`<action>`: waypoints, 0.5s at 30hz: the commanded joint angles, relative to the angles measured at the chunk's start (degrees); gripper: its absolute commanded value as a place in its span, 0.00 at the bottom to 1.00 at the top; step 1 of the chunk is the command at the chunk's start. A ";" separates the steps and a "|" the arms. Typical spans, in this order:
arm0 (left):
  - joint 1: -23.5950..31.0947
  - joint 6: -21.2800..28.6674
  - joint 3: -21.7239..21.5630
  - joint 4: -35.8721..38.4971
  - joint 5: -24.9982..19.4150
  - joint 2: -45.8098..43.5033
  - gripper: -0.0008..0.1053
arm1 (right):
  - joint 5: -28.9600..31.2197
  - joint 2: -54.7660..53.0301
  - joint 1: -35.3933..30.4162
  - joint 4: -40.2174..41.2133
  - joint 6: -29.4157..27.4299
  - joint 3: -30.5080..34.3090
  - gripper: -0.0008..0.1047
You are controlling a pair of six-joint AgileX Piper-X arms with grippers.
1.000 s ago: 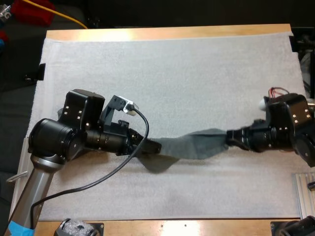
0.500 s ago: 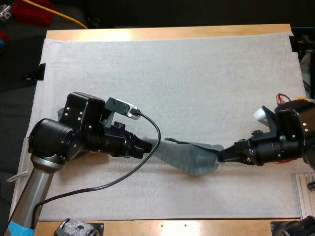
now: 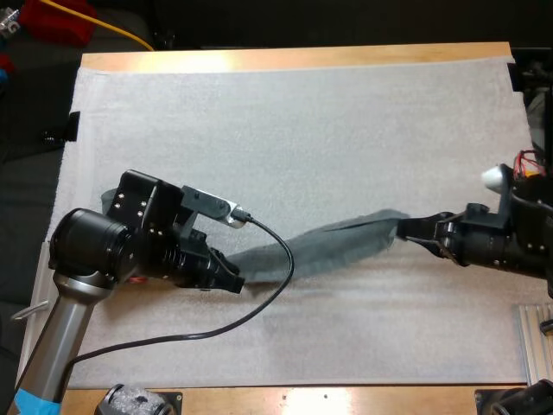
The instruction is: Pick towel from pile, fold and stack
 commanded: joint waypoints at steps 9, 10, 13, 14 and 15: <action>-0.06 0.96 -0.35 0.31 -4.14 -0.43 0.01 | 3.37 -0.57 -0.01 5.35 -4.30 -0.47 0.02; -0.06 0.96 -0.35 0.28 -3.03 -0.43 0.01 | 2.85 -0.57 -0.01 5.35 -4.27 -0.47 0.02; -0.06 0.89 -0.35 -1.18 4.85 -0.47 0.01 | -0.32 -0.57 -0.01 5.35 -3.67 -0.47 0.02; -0.06 0.65 -0.35 -1.94 6.74 -0.62 0.01 | -1.87 -0.57 -0.01 5.35 -3.20 -0.47 0.02; -0.06 0.41 -0.40 -2.41 7.26 -0.68 0.01 | -3.53 -0.57 -0.01 5.30 -2.53 -0.47 0.02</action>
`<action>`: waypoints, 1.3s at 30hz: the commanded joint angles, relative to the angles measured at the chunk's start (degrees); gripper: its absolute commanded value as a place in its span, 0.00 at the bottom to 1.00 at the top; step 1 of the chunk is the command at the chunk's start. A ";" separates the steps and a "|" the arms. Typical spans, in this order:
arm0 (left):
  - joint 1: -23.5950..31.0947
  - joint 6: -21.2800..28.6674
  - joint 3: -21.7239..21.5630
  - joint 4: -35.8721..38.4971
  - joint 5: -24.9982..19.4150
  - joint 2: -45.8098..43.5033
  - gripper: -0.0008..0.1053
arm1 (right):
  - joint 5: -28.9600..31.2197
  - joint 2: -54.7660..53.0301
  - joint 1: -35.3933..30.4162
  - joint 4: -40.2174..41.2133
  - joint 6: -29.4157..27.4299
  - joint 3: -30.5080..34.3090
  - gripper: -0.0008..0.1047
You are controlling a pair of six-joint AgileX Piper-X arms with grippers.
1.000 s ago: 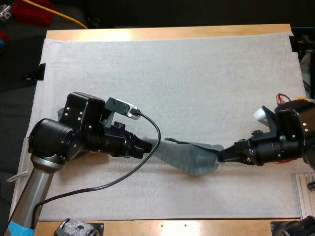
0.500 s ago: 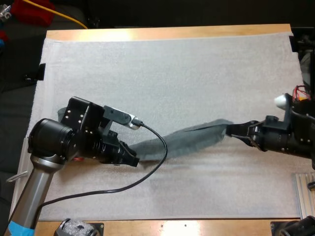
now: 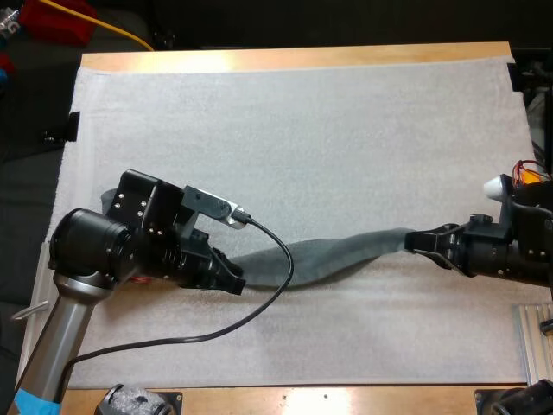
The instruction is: Pick towel from pile, fold and stack
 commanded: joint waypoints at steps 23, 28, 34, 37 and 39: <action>-8.88 -6.83 -6.88 3.71 -1.38 -7.69 0.01 | 17.63 -6.16 10.99 12.66 -3.20 -1.21 0.02; -19.64 -11.59 -6.88 3.88 -10.43 -7.69 0.01 | 22.67 -8.28 18.22 16.87 0.28 -1.21 0.02; -30.28 -17.63 -6.64 4.85 -17.73 -7.69 0.01 | 25.91 -10.58 26.20 20.03 6.96 -1.90 0.02; -34.49 -20.78 -5.04 4.83 -20.25 -7.69 0.01 | 28.85 -10.83 30.32 23.32 10.43 -3.17 0.02; -36.87 -22.77 -3.56 4.80 -21.65 -7.69 0.01 | 30.70 -10.83 32.56 25.15 12.14 -3.70 0.02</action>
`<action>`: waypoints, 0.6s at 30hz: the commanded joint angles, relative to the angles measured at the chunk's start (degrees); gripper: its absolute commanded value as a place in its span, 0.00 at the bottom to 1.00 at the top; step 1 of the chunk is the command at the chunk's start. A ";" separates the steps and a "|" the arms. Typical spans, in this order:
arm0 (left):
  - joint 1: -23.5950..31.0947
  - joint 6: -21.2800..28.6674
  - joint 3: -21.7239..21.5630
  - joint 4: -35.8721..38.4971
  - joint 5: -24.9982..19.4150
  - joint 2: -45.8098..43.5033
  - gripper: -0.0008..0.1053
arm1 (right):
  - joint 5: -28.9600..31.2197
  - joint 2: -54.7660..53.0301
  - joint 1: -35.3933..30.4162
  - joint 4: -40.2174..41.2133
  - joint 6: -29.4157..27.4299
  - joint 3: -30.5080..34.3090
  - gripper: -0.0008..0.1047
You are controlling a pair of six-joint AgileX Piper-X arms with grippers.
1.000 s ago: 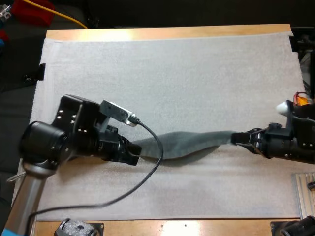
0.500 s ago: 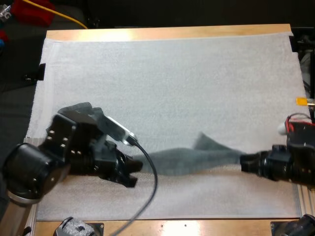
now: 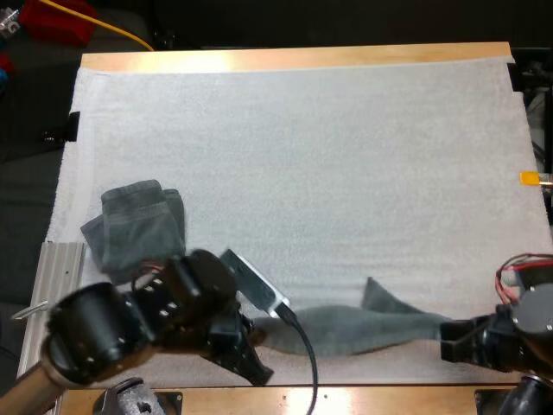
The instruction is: Pick towel from pile, fold and stack
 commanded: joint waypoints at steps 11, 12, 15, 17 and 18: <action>-2.66 -3.74 4.29 -0.09 -10.81 0.08 0.01 | 6.35 -0.17 3.68 -1.48 3.41 6.33 0.02; -2.66 -3.74 4.55 -0.31 -11.54 0.40 0.01 | 6.98 -0.14 3.68 -3.58 3.41 7.50 0.02; -2.66 -3.33 5.56 -0.35 -12.63 2.01 0.01 | 7.46 0.90 3.68 -7.93 3.21 10.29 0.02; -2.62 -2.36 6.70 -0.69 -14.27 3.67 0.01 | 7.90 2.32 3.68 -10.61 2.94 12.42 0.02; -2.35 -2.28 7.07 -0.94 -14.94 4.27 0.01 | 8.19 2.93 3.68 -11.26 2.61 13.05 0.02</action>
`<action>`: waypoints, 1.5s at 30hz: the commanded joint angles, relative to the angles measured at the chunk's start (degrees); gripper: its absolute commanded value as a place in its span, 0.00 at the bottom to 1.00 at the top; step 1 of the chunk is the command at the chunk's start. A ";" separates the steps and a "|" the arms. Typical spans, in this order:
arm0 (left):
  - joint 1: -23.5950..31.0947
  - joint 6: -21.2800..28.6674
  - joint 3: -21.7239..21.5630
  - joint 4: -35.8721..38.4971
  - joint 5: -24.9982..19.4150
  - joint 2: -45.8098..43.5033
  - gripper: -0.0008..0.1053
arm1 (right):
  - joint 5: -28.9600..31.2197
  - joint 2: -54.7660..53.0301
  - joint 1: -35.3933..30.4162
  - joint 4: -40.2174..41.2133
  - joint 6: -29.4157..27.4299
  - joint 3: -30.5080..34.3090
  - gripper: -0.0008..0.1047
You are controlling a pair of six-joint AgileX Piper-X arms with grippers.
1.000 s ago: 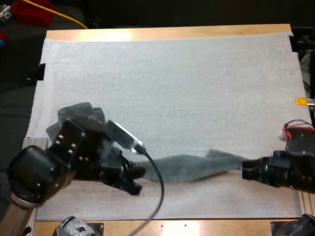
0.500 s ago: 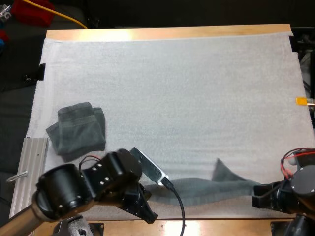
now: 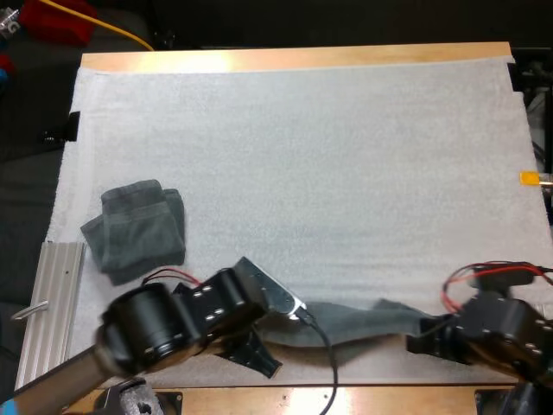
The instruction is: Pick towel from pile, fold and stack
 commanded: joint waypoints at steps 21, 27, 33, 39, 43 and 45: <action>27.82 15.49 0.75 -11.75 12.68 7.14 0.01 | -3.52 14.08 -14.82 -22.36 -5.77 1.78 0.02; 34.19 17.08 0.75 -13.04 17.08 12.49 0.01 | -7.48 18.65 -20.17 -27.18 -4.39 1.78 0.02; 40.78 16.91 0.75 -16.13 27.59 18.22 0.01 | -14.83 23.77 -25.74 -33.34 -1.97 1.78 0.02; 46.35 16.44 0.75 -17.10 30.80 23.99 0.01 | -20.63 28.57 -30.91 -39.91 1.24 1.78 0.02; 50.07 13.36 0.75 -21.18 38.81 27.30 0.01 | -24.71 32.27 -33.24 -43.13 4.05 1.78 0.02; 51.30 12.09 0.75 -22.67 41.34 28.87 0.01 | -25.53 34.26 -33.86 -44.58 5.10 1.78 0.02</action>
